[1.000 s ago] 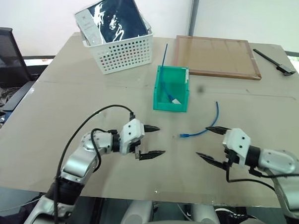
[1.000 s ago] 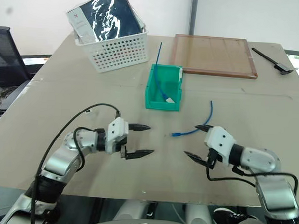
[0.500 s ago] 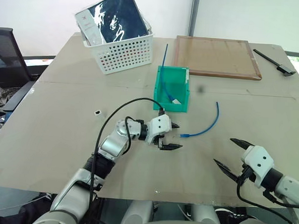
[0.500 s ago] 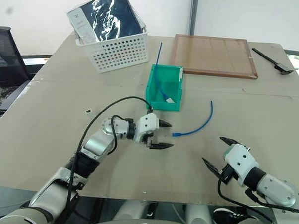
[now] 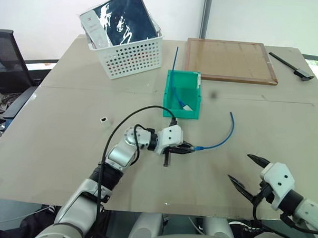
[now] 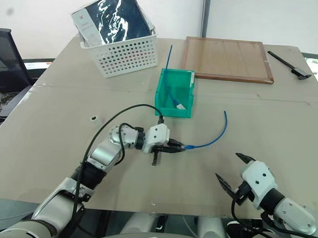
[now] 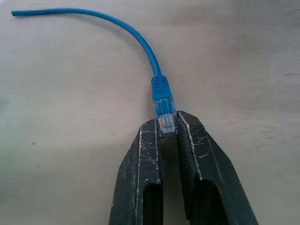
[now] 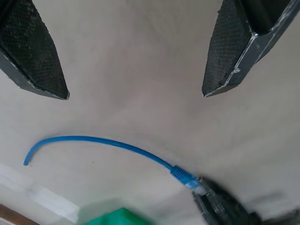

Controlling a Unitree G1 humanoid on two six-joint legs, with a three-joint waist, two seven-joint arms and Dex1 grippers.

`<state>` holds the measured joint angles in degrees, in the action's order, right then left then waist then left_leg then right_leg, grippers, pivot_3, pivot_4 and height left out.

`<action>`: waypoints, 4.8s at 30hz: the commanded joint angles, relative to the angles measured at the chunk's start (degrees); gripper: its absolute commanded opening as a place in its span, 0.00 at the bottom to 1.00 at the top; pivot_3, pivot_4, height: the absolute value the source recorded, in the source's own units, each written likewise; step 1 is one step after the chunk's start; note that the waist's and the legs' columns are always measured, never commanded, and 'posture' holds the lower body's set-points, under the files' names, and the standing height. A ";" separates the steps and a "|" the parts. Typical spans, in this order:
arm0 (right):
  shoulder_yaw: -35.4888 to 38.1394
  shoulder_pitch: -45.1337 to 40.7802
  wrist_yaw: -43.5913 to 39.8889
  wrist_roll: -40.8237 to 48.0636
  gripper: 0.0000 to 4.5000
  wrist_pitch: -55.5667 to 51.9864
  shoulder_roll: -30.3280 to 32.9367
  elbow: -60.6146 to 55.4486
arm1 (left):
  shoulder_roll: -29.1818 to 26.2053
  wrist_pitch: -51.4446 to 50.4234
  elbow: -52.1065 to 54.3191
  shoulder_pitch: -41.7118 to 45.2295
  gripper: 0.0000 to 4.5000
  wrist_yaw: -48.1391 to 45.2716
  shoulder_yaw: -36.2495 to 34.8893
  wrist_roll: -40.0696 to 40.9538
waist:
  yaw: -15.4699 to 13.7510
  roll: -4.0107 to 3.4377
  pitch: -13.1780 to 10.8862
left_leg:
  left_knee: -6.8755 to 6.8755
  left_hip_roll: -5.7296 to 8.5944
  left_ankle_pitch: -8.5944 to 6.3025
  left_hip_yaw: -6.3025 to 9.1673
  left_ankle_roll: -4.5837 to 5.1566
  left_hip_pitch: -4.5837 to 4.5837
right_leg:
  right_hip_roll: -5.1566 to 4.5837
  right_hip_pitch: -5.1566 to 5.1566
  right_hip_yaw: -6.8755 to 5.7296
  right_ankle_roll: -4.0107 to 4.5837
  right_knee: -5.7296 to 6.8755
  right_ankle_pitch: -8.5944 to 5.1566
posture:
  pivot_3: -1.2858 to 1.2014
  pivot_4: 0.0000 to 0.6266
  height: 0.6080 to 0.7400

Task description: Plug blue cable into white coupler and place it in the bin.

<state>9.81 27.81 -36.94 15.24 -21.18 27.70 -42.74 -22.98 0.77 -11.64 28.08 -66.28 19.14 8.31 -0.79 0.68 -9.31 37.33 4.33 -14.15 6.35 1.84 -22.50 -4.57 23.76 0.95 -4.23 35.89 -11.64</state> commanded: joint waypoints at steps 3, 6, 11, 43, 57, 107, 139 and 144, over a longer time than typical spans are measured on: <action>-2.40 -6.74 10.33 13.58 1.00 -16.24 -8.10 -4.55 | 2.47 5.51 6.19 1.87 0.01 3.27 -5.85 4.01 | -0.05 0.01 0.01 | 0.01 0.00 0.00 0.03 0.00 0.00 | -0.02 -0.01 -0.02 0.00 0.00 0.00 | 0.52 0.24 1.00; -2.80 -12.17 16.74 21.22 1.00 -22.10 -14.74 -4.95 | 3.06 9.14 7.15 1.56 0.01 4.09 -6.80 3.79 | 0.11 0.00 0.02 | 0.01 0.00 0.00 0.03 0.00 0.00 | -0.02 0.00 0.02 0.01 0.00 0.00 | 0.52 0.24 1.00; -2.04 -19.47 26.36 32.52 0.72 -26.44 -23.05 -4.66 | 3.14 15.63 7.12 0.94 0.00 5.49 -7.41 2.71 | 0.04 -0.01 0.02 | 0.00 0.03 0.00 0.03 -0.01 -0.01 | 0.00 0.02 0.01 0.02 0.00 0.01 | 0.52 0.24 1.00; -3.56 -32.53 40.53 56.63 0.53 -22.77 -18.70 4.07 | 2.58 20.57 8.82 -1.28 0.00 9.49 -6.66 1.07 | 1.57 -0.04 0.03 | -0.01 0.07 0.01 0.03 0.01 0.01 | 0.10 0.04 0.06 0.01 0.10 0.02 | 0.52 0.24 1.00; -4.99 -33.58 40.76 55.84 0.53 -20.84 -16.58 5.49 | 2.33 19.85 9.61 -1.92 0.00 9.97 -6.52 1.48 | 1.56 -0.04 0.04 | -0.01 0.07 0.01 0.03 0.01 0.01 | 0.11 0.04 0.06 0.01 0.10 0.02 | 0.52 0.24 1.00; -6.63 -34.04 39.70 49.11 0.26 -19.05 -15.89 5.74 | 2.66 17.33 11.60 -3.16 0.00 10.96 -6.59 2.04 | 1.54 -0.04 0.03 | -0.01 0.06 0.01 0.03 0.01 0.01 | 0.11 0.04 0.07 0.01 0.10 0.02 | 0.52 0.24 1.00; -7.60 -35.35 34.30 51.05 0.00 -19.01 -15.57 9.99 | -19.14 -12.28 12.12 -20.65 0.83 15.36 -37.69 18.47 | 2.30 -0.13 -0.01 | -0.12 -0.23 0.00 -0.03 0.01 0.13 | 0.38 0.07 0.15 0.03 0.07 0.01 | 0.52 0.24 1.00; -8.45 -36.48 32.17 49.76 0.00 -19.38 -15.44 11.84 | -23.17 -8.68 1.67 -21.58 0.83 12.53 -40.15 15.71 | 1.85 -0.14 -0.02 | -0.15 -0.29 -0.01 -0.14 -0.01 0.17 | 0.40 0.08 0.20 0.04 0.04 0.01 | 0.52 0.24 1.00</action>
<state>1.56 -7.91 -3.36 65.08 -41.02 12.28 -30.05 -44.99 -9.91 -7.82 6.62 -52.63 -19.68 24.98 1.06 0.55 -9.32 37.18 4.04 -14.15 6.20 1.83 -22.33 -4.16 23.84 1.16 -4.19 35.92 -11.63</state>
